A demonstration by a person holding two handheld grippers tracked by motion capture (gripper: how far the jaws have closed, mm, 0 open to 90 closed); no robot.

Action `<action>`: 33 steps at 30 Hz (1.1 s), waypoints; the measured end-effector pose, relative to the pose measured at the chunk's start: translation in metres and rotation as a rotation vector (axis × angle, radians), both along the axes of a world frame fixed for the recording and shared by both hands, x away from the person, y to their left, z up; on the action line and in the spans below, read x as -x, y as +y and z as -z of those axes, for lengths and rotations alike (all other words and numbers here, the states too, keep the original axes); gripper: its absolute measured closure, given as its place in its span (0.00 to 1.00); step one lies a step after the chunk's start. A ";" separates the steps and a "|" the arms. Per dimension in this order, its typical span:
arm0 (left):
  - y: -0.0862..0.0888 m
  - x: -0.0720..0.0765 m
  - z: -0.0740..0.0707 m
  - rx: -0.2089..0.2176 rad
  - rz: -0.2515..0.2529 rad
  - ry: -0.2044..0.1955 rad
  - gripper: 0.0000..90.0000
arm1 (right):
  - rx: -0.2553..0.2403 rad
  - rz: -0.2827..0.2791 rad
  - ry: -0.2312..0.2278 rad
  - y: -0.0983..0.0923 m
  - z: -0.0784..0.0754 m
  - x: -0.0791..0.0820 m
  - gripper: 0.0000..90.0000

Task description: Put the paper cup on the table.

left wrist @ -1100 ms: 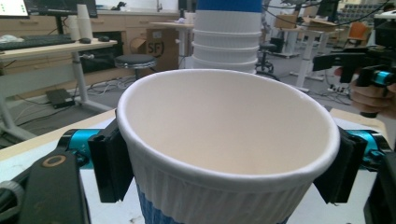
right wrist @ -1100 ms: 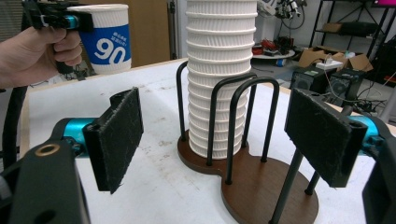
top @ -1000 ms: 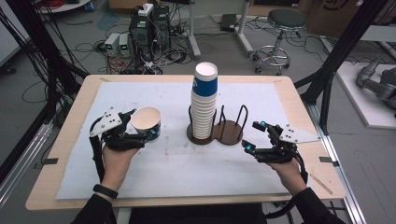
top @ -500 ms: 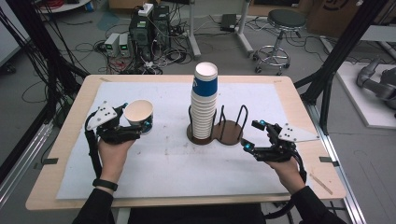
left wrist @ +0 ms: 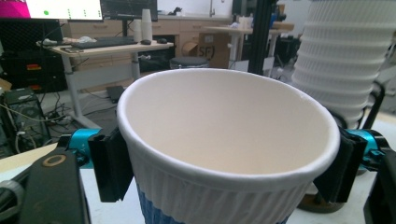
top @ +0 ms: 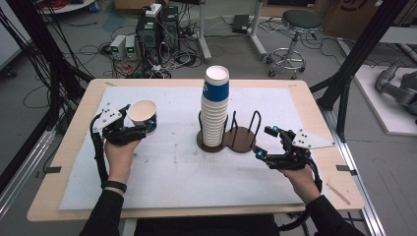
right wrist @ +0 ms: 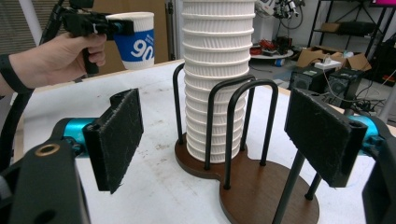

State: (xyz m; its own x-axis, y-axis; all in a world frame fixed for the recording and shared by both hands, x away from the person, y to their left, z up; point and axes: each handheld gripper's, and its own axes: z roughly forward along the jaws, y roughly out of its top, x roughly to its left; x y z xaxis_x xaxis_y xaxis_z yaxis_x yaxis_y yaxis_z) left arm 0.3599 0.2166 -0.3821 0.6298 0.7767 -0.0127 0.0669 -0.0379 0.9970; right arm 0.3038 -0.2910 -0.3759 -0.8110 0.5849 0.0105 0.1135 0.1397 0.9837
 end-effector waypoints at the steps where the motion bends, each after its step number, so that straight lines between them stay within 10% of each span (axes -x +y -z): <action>1: 0.001 -0.001 0.002 0.003 0.004 0.007 0.24 | 0.001 -0.002 -0.001 0.000 0.000 0.001 0.22; 33: 0.023 -0.045 0.047 0.011 -0.126 0.114 0.24 | 0.009 0.042 0.012 -0.012 0.006 0.011 0.22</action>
State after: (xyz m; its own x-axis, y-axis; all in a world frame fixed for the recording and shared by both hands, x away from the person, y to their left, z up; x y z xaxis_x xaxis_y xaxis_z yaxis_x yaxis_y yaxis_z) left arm 0.4046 0.2401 -0.4288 0.5216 0.8487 -0.0876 0.1833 -0.0113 0.9830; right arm 0.2926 -0.3030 -0.3824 -0.7856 0.6185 0.0151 0.1315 0.1430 0.9809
